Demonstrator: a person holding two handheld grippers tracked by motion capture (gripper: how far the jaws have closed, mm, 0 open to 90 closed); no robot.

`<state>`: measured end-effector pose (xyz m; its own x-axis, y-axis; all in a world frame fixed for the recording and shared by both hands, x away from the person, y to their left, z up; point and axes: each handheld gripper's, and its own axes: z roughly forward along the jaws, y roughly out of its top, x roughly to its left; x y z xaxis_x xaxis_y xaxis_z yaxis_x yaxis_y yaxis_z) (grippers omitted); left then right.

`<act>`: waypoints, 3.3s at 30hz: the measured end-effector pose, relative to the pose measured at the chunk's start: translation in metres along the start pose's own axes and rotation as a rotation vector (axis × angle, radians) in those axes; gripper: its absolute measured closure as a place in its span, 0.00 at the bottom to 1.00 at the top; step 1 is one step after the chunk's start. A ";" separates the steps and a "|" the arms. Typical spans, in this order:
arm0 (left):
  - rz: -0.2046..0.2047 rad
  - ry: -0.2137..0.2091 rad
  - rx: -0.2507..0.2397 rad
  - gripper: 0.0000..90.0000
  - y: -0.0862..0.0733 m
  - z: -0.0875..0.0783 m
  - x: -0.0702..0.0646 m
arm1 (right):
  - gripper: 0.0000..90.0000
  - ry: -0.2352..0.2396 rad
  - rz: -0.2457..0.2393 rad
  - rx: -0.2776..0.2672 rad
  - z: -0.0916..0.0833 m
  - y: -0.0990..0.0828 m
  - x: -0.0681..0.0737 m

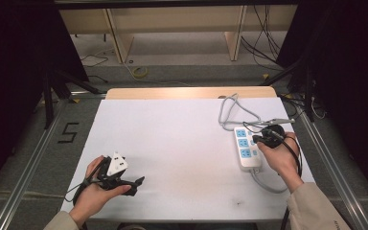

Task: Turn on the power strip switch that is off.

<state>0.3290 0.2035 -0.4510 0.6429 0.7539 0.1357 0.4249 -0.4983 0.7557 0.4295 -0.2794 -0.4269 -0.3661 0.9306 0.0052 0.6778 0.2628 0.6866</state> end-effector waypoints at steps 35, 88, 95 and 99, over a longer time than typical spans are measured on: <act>0.000 -0.003 0.001 0.06 0.000 0.001 -0.001 | 1.00 -0.007 0.027 0.069 0.020 0.006 -0.006; 0.010 -0.007 0.007 0.07 0.000 0.001 -0.001 | 1.00 -0.017 0.032 0.157 0.032 0.013 -0.007; 0.009 -0.010 0.008 0.07 0.000 0.001 -0.001 | 1.00 -0.007 0.048 0.164 0.033 0.014 -0.009; 0.010 -0.010 0.011 0.07 0.000 0.001 -0.001 | 1.00 -0.009 0.046 0.173 0.033 0.015 -0.009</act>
<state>0.3292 0.2018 -0.4519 0.6537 0.7443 0.1368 0.4252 -0.5108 0.7472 0.4640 -0.2750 -0.4409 -0.3268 0.9447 0.0265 0.7935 0.2591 0.5507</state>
